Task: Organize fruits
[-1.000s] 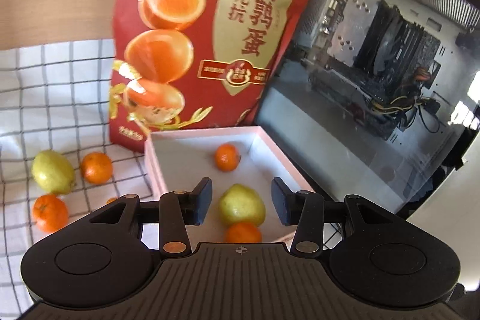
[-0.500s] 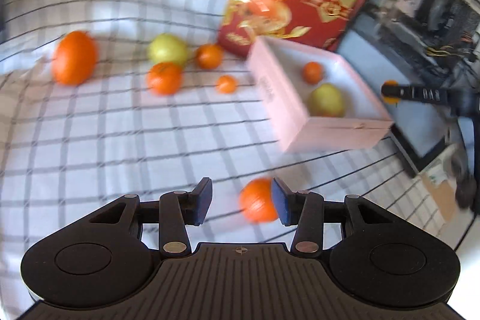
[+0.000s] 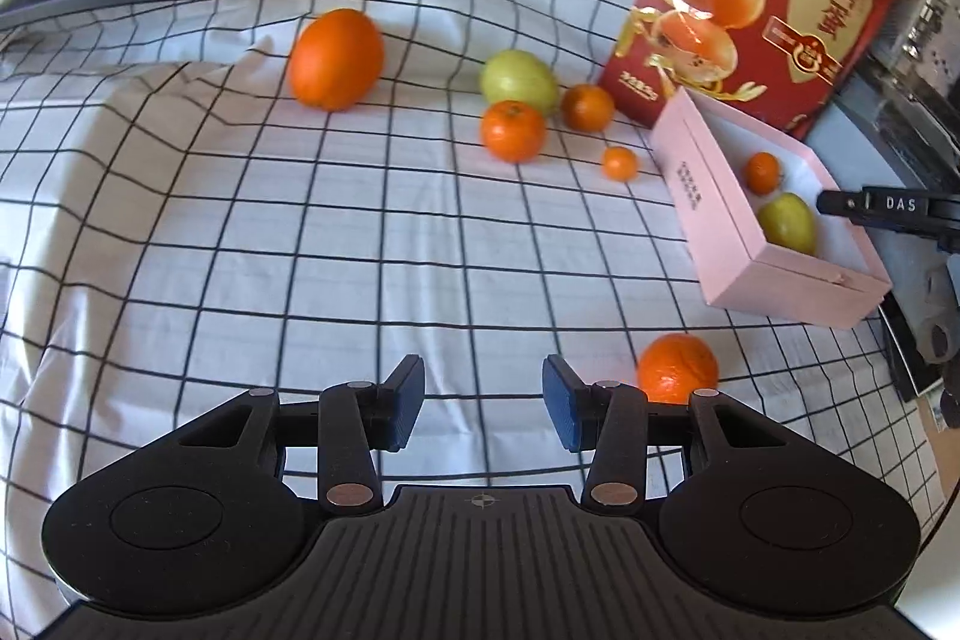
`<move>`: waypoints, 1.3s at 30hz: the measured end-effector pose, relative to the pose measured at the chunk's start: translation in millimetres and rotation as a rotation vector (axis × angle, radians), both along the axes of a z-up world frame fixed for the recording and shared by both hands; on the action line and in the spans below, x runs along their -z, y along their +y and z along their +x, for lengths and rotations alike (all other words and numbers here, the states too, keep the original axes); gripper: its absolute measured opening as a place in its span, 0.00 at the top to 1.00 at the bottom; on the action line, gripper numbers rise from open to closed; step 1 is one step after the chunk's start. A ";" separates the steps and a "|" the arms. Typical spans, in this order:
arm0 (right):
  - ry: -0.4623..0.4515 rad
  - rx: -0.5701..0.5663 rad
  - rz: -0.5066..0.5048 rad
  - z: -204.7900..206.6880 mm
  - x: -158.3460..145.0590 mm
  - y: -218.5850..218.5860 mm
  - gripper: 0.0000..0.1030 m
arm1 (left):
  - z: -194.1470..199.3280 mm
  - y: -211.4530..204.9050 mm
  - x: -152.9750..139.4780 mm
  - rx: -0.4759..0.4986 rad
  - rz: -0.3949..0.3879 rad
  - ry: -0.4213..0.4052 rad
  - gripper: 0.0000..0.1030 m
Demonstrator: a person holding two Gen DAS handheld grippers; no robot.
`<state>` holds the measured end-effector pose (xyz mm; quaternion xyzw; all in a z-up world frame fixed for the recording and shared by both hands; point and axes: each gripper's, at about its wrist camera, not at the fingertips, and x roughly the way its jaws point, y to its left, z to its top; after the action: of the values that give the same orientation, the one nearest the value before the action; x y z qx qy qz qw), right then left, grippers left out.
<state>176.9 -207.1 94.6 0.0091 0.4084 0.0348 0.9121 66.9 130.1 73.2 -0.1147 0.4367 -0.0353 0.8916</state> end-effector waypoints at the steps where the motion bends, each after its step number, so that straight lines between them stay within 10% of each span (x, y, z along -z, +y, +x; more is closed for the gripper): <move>1: -0.008 -0.023 0.003 1.3 -2.4 8.1 0.51 | -0.6 3.0 -0.8 -0.006 -0.003 -0.002 0.53; 12: 0.016 -0.389 0.004 79.7 -10.5 151.3 0.31 | -1.1 39.8 -7.9 -0.094 -0.014 -0.018 0.53; 19: 0.060 -0.378 -0.111 154.5 30.6 217.7 0.31 | -13.8 59.9 -1.1 -0.124 -0.036 0.013 0.53; 30: 0.170 -0.401 -0.183 180.6 67.2 238.1 0.42 | -19.2 68.0 4.5 -0.120 -0.044 0.028 0.53; 39: 0.088 -0.402 -0.058 124.1 16.7 195.3 0.43 | -14.7 46.8 16.5 -0.026 -0.085 0.029 0.53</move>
<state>301.0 -11.8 77.9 -0.0972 0.4422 0.2039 0.8680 52.2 176.9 56.7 -0.1586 0.4461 -0.0407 0.8799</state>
